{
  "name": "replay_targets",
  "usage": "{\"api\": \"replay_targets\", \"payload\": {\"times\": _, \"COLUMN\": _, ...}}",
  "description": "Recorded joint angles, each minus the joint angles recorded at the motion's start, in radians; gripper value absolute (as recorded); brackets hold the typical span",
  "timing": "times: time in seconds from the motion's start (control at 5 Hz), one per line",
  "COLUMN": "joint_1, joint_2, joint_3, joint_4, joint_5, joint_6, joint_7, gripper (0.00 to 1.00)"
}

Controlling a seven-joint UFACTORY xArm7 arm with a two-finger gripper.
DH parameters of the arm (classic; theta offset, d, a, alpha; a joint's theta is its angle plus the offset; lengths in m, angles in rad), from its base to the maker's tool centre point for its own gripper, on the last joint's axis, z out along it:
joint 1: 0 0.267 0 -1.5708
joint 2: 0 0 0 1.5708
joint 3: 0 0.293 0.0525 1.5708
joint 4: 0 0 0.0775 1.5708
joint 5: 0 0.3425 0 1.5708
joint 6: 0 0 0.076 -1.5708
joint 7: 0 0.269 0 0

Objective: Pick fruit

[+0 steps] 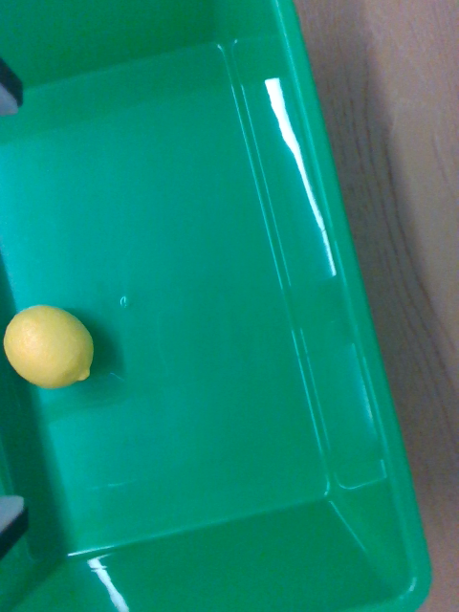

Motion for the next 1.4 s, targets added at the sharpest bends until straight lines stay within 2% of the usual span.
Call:
{"api": "replay_targets", "payload": {"times": 0.2, "joint_1": -0.0030, "joint_2": 0.012, "joint_3": 0.000, "joint_4": -0.043, "joint_5": 0.0013, "joint_6": -0.043, "joint_7": 0.029, "gripper": 0.00}}
{"api": "replay_targets", "payload": {"times": 0.4, "joint_1": -0.0030, "joint_2": 0.012, "joint_3": 0.000, "joint_4": -0.043, "joint_5": 0.0013, "joint_6": -0.043, "joint_7": 0.029, "gripper": 0.00}}
{"api": "replay_targets", "payload": {"times": 0.6, "joint_1": -0.0061, "joint_2": 0.025, "joint_3": 0.001, "joint_4": -0.089, "joint_5": 0.0026, "joint_6": -0.088, "joint_7": 0.059, "gripper": 0.00}}
{"api": "replay_targets", "payload": {"times": 0.8, "joint_1": -0.0061, "joint_2": 0.025, "joint_3": 0.001, "joint_4": -0.089, "joint_5": 0.0026, "joint_6": -0.088, "joint_7": 0.059, "gripper": 0.00}}
{"api": "replay_targets", "payload": {"times": 1.0, "joint_1": -0.0093, "joint_2": 0.039, "joint_3": 0.001, "joint_4": -0.135, "joint_5": 0.0040, "joint_6": -0.134, "joint_7": 0.089, "gripper": 0.00}}
{"api": "replay_targets", "payload": {"times": 1.2, "joint_1": -0.0093, "joint_2": 0.039, "joint_3": 0.001, "joint_4": -0.135, "joint_5": 0.0040, "joint_6": -0.134, "joint_7": 0.089, "gripper": 0.00}}
{"api": "replay_targets", "payload": {"times": 1.4, "joint_1": -0.0125, "joint_2": 0.052, "joint_3": 0.002, "joint_4": -0.183, "joint_5": 0.0054, "joint_6": -0.181, "joint_7": 0.121, "gripper": 0.00}}
